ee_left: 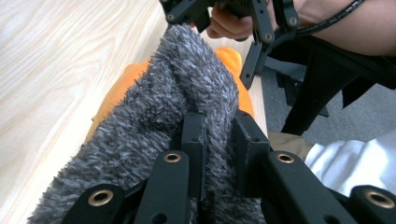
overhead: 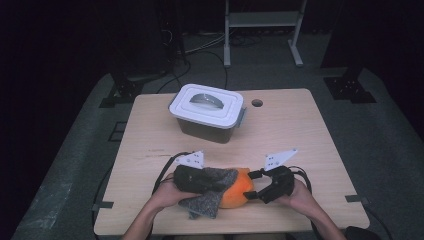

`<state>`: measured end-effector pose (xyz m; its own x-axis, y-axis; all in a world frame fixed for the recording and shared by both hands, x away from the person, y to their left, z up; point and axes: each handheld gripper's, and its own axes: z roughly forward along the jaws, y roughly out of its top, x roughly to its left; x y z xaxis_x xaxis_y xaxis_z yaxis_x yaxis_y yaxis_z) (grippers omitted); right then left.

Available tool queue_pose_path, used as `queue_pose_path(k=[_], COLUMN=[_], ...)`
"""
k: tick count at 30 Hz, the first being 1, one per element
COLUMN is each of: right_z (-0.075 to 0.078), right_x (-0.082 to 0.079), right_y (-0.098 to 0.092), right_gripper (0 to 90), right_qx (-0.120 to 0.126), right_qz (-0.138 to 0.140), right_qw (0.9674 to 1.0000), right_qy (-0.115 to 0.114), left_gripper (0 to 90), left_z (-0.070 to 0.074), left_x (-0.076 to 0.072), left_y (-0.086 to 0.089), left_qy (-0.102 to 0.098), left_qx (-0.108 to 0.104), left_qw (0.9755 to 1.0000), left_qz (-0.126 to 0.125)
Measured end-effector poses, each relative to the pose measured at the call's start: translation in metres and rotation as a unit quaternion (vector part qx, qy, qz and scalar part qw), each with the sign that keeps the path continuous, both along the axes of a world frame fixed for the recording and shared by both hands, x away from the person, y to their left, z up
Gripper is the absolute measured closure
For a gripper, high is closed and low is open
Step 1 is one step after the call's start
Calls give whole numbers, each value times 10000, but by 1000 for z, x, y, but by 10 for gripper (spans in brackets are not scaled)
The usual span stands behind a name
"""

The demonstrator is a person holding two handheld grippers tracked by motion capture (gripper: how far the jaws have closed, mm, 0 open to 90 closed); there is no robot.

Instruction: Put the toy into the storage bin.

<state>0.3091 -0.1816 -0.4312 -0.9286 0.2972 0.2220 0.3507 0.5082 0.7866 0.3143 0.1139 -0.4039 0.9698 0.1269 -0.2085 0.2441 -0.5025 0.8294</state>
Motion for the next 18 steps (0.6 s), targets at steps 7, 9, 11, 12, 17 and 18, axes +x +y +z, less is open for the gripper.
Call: queue_pose_path(k=[7, 9, 11, 12, 17, 18], right_z=[2, 2, 1, 1, 1, 0], right_x=[-10, -9, -7, -6, -5, -4], right_y=[10, 8, 4, 3, 0, -1], right_gripper=[492, 504, 506, 507, 505, 504], right_qx=[-11, -4, 43, 54, 48, 56], right_qz=[-145, -171, -179, -182, -151, -151], right_qw=[9989, 9989, 9992, 9993, 9994, 9995], right_qy=[-456, -438, -351, -333, -296, -288], left_gripper=[768, 768, 768, 769, 768, 768], left_z=[9, 10, 9, 8, -5, -5], left_x=[1, 2, 3, 3, 3, 3], left_y=[-7, -8, -6, -3, 22, 22], left_qy=[-169, -185, -209, -196, -58, -58], left_qx=[-146, -133, -77, -64, 1, 1], left_qw=[9997, 9997, 9997, 9997, 9993, 9993], left_qz=[69, 74, 86, 126, 366, 366])
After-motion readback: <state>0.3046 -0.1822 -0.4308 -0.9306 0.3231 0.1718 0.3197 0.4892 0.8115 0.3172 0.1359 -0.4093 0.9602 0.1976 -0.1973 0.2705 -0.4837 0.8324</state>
